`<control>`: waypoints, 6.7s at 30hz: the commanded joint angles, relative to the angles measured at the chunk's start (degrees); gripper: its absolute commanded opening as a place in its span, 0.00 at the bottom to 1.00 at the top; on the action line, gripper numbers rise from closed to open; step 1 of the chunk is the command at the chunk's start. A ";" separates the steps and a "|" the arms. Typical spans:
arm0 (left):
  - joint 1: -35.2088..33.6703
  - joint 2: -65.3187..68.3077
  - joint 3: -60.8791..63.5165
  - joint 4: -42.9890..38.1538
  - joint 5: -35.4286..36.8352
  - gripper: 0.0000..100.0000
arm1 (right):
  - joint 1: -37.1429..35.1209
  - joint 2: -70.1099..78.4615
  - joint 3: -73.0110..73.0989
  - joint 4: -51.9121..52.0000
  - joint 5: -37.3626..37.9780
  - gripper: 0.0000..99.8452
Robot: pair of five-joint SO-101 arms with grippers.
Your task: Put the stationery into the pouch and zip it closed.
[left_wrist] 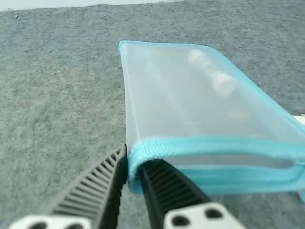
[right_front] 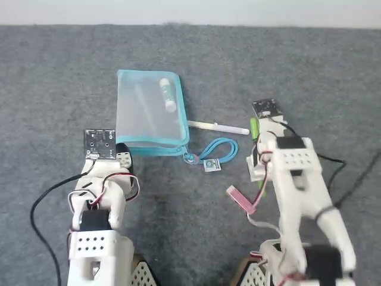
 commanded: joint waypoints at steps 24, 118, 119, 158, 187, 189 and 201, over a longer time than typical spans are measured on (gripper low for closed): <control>7.65 0.70 -1.54 -1.76 1.05 0.01 | -28.97 -3.56 -15.65 14.29 10.90 0.01; 7.65 0.70 -0.04 -1.93 0.97 0.01 | -31.60 48.66 -83.69 37.76 -2.99 0.01; 7.65 0.70 -0.04 -1.93 0.97 0.01 | -31.60 48.84 -84.57 37.76 -3.78 0.03; 7.21 0.70 0.04 -1.93 0.88 0.01 | -18.33 -25.63 12.22 12.88 16.79 0.16; 7.21 0.70 0.13 -1.93 0.88 0.01 | -13.23 -9.71 23.03 -5.05 22.42 0.19; 7.30 0.70 0.13 -1.93 0.88 0.01 | -13.23 -9.27 23.03 -4.97 22.42 0.15; 7.56 0.70 0.13 -1.93 0.88 0.01 | -10.15 -9.36 12.40 2.51 19.87 0.01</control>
